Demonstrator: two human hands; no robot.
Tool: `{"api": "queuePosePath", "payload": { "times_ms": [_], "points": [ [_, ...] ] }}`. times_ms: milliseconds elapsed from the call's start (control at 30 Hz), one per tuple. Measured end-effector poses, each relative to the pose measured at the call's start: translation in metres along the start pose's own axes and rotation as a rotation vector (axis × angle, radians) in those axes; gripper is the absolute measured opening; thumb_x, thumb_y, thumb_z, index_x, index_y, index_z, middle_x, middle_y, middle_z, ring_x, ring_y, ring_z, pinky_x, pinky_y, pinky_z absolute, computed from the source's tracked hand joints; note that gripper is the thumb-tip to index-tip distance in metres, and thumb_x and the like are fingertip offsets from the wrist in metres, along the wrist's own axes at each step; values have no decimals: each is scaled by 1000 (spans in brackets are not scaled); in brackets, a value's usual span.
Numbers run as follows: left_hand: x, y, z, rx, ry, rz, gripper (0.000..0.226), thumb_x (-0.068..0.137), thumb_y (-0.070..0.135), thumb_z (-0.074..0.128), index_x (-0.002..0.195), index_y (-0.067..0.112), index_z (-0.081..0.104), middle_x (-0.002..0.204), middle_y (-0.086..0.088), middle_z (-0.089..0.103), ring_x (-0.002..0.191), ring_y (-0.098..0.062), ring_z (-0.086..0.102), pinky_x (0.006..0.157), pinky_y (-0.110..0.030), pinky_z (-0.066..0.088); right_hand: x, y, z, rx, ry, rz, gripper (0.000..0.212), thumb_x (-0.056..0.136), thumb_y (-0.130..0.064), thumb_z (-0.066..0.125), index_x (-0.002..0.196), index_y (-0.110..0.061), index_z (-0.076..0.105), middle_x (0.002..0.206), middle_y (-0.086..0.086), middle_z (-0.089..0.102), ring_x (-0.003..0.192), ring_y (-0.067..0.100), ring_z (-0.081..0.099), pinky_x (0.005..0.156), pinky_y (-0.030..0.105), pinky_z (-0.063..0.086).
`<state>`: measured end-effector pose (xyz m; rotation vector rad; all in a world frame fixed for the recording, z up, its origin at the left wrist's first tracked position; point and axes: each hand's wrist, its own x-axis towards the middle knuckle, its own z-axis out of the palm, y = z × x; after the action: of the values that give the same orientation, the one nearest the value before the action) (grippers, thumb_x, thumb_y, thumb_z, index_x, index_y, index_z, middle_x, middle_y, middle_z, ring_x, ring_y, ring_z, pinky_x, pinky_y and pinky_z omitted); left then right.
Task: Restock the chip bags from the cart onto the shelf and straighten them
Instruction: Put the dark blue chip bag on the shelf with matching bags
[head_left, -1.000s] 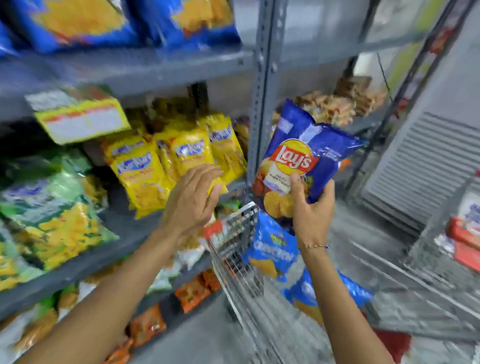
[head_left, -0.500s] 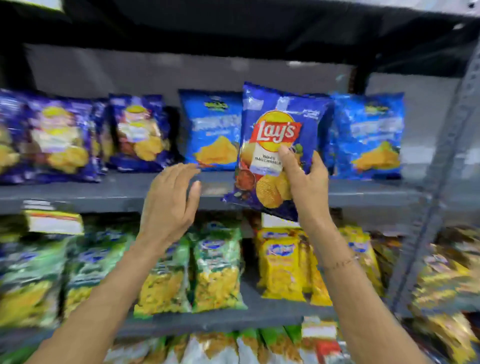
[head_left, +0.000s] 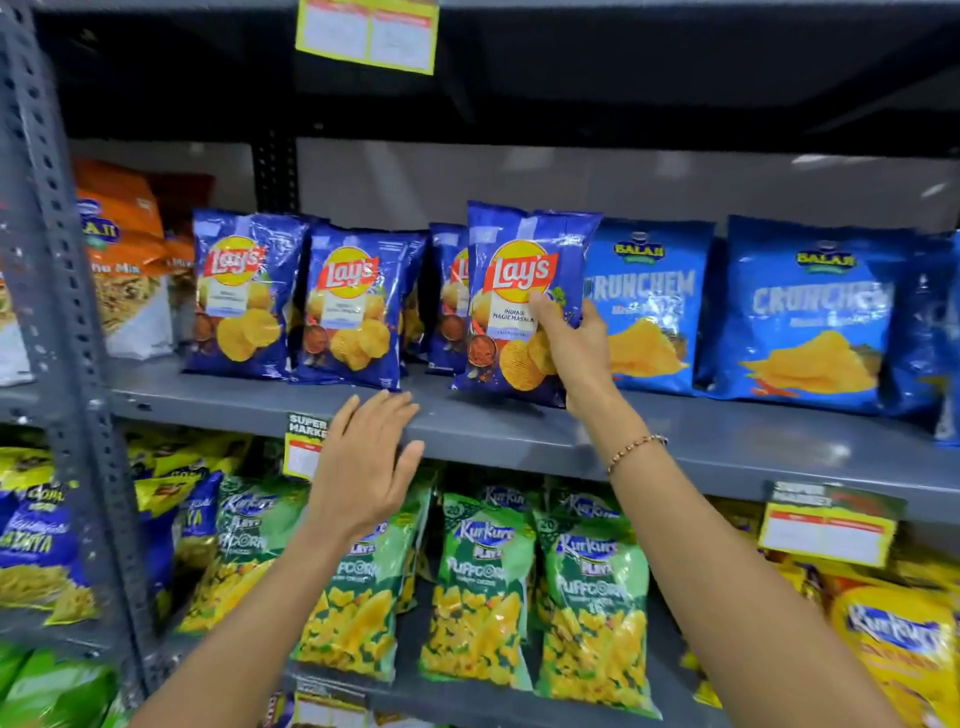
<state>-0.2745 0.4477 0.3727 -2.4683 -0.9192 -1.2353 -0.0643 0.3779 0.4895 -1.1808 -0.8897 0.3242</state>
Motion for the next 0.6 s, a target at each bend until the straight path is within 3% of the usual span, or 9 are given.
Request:
{"api": "queuePosePath", "payload": {
  "times_ms": [67, 133, 300, 400, 600],
  "points": [
    [2, -2, 10, 14, 40, 1, 59, 96, 46, 15, 121, 13, 57, 126, -4, 62, 121, -21, 53, 109, -38, 25, 5, 5, 9, -29, 4, 4, 48, 81, -45, 67, 118, -17, 54, 107, -7, 67, 92, 6, 64, 72, 22, 52],
    [4, -3, 18, 15, 98, 2, 53, 97, 42, 20, 115, 12, 60, 119, -5, 66, 111, -23, 56, 101, -39, 31, 10, 10, 16, -31, 16, 18, 40, 83, -40, 66, 114, -17, 57, 105, -5, 68, 90, 9, 65, 66, 20, 49],
    [7, -8, 35, 61, 275, 46, 41, 96, 35, 30, 109, 12, 61, 110, -6, 68, 103, -21, 51, 93, -39, 34, 15, 21, 23, -3, -7, 68, 39, 85, -35, 65, 117, -15, 58, 109, -1, 69, 90, 10, 66, 63, 17, 51],
    [8, -12, 40, 86, 329, 73, 41, 96, 35, 29, 110, 12, 59, 108, -7, 69, 102, -21, 50, 93, -40, 35, 18, 21, 23, -12, -11, 73, 41, 85, -37, 65, 119, -15, 57, 115, 2, 69, 97, 15, 66, 73, 25, 54],
    [7, -15, 44, 115, 382, 116, 39, 96, 35, 31, 111, 11, 58, 107, -8, 69, 102, -22, 50, 93, -40, 35, 15, 19, 22, -11, -32, 104, 43, 86, -37, 65, 121, -15, 55, 117, 2, 67, 89, 9, 64, 62, 18, 49]
  ]
}}
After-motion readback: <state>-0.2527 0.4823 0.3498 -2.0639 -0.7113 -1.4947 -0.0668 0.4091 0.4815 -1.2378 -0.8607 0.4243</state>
